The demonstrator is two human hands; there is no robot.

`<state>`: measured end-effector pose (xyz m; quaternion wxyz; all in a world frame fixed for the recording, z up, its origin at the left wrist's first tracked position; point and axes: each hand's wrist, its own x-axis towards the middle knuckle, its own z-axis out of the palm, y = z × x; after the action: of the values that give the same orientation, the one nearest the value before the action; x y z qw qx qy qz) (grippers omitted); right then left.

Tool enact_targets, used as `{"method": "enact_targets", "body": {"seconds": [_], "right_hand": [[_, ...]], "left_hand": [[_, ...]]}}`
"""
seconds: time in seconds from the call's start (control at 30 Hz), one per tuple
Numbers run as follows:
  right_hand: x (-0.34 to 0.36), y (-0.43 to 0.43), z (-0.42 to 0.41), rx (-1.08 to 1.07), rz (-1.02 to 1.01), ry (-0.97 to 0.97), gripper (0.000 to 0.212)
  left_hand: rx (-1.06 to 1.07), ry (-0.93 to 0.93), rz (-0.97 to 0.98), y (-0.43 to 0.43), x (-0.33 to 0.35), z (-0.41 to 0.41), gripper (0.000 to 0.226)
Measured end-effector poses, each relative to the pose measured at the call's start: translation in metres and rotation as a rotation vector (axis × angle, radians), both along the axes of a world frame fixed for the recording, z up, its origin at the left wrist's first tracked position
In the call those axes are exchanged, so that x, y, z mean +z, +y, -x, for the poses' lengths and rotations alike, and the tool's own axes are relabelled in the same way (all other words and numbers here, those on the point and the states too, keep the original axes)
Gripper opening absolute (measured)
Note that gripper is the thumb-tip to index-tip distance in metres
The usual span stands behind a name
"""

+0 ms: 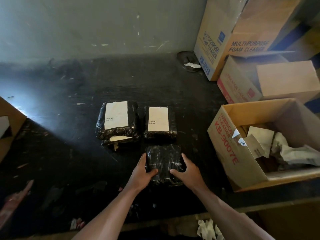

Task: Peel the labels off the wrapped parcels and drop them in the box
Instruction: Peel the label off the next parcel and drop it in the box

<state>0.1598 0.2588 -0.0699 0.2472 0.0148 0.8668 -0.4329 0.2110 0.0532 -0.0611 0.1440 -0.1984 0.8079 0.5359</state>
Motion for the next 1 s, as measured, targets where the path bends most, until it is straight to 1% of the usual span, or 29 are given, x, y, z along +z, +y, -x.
{"method": "enact_targets", "body": {"seconds": [0.07,0.2,0.3,0.4,0.57,0.7,0.83,1.0], "right_hand": [[-0.003,-0.001,0.0,0.002,0.001,0.013,0.099],[-0.006,-0.001,0.002,-0.006,-0.003,0.021,0.098],[-0.008,-0.002,0.007,-0.002,-0.043,0.054,0.094],[-0.005,-0.003,0.019,-0.04,-0.034,0.086,0.084],[0.007,-0.014,0.051,-0.053,-0.038,0.147,0.077],[0.018,-0.028,0.083,-0.058,-0.049,0.215,0.07],[0.029,-0.046,0.121,-0.041,-0.095,0.291,0.064],[0.037,-0.069,0.164,0.01,-0.132,0.346,0.063]], "left_hand": [[0.016,-0.031,-0.009,0.001,-0.003,0.001,0.08],[0.043,-0.047,0.003,0.002,-0.003,0.004,0.085],[0.054,-0.014,0.012,0.003,0.001,0.011,0.083],[0.074,0.023,0.025,0.0,0.004,0.023,0.085],[0.068,0.071,0.071,-0.005,0.018,0.057,0.084],[0.081,0.138,0.116,-0.006,0.035,0.089,0.072],[0.067,0.159,0.181,-0.01,0.05,0.125,0.063],[0.052,0.107,0.232,-0.02,0.05,0.165,0.061]]}}
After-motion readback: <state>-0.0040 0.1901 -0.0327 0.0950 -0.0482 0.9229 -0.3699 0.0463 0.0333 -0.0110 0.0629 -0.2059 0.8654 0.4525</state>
